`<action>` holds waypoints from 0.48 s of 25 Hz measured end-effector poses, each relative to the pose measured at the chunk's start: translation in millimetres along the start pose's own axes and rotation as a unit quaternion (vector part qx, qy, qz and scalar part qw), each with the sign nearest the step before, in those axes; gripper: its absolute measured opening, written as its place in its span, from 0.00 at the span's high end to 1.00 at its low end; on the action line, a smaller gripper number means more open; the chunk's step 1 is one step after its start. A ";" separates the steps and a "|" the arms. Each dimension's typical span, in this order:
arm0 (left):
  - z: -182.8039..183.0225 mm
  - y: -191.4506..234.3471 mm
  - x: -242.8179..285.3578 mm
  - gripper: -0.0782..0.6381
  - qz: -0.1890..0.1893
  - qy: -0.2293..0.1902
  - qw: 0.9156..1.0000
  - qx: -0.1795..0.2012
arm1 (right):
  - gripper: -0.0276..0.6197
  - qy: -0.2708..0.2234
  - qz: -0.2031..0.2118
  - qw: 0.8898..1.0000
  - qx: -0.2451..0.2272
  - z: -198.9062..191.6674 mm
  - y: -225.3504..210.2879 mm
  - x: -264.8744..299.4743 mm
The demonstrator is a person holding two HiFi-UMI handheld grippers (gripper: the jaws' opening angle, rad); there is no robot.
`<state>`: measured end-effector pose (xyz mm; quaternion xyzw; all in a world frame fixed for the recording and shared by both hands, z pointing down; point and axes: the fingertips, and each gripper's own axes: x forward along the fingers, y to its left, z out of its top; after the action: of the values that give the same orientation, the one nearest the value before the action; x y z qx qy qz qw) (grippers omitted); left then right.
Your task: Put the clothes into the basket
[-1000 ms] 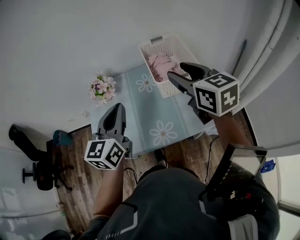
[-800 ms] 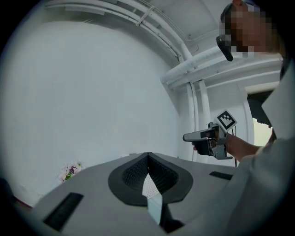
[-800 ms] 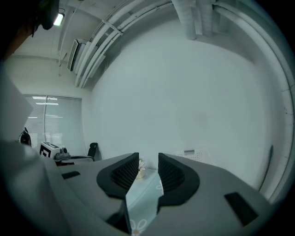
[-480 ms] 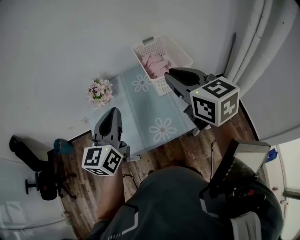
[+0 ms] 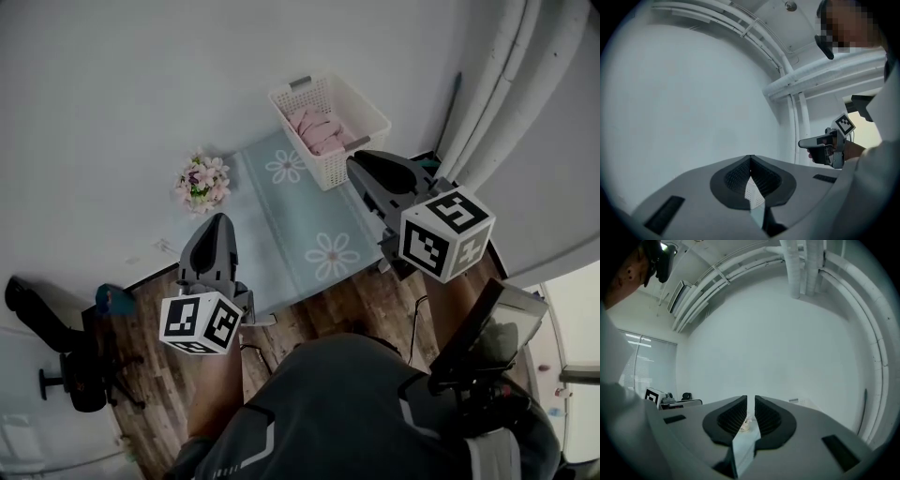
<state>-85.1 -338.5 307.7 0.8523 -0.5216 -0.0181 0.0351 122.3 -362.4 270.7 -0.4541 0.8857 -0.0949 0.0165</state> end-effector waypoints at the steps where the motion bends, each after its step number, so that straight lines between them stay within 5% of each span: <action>1: 0.9 1.0 -1.4 0.88 -0.003 0.000 1.000 0.003 | 0.87 -0.003 -0.005 1.000 0.000 -0.1 3.4 -2.1; 12: -9.0 29.2 -22.6 0.88 0.004 0.013 1.000 -0.005 | 0.93 -0.018 -0.045 0.999 0.002 -17.0 25.5 -3.3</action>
<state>-120.7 -331.2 318.8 0.8501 -0.5245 -0.0093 0.0469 101.8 -342.6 282.6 -0.4955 0.8635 -0.0894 0.0296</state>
